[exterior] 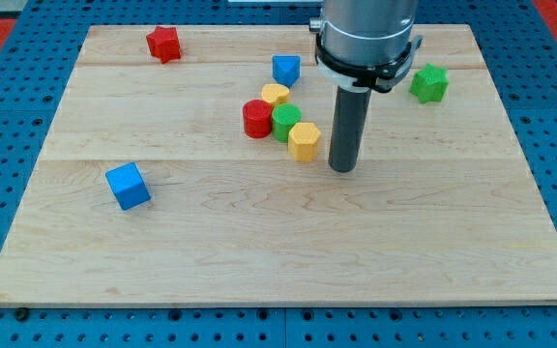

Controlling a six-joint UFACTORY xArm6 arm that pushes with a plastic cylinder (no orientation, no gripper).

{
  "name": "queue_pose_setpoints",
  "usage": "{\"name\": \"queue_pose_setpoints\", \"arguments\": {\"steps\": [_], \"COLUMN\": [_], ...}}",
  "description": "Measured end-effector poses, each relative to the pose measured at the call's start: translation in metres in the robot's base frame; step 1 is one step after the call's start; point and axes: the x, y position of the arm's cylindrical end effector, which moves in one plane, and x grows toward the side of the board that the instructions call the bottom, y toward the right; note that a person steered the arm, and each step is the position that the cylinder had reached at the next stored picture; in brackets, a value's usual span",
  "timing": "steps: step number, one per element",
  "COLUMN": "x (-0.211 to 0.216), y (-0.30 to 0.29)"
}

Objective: Move yellow hexagon to the right of green circle

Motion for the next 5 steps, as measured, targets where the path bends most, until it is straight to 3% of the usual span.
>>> {"name": "queue_pose_setpoints", "arguments": {"steps": [1, 2, 3, 4, 5], "x": [0.006, 0.011, -0.013, -0.015, -0.014], "y": [-0.002, -0.071, -0.09, -0.038, -0.033]}}
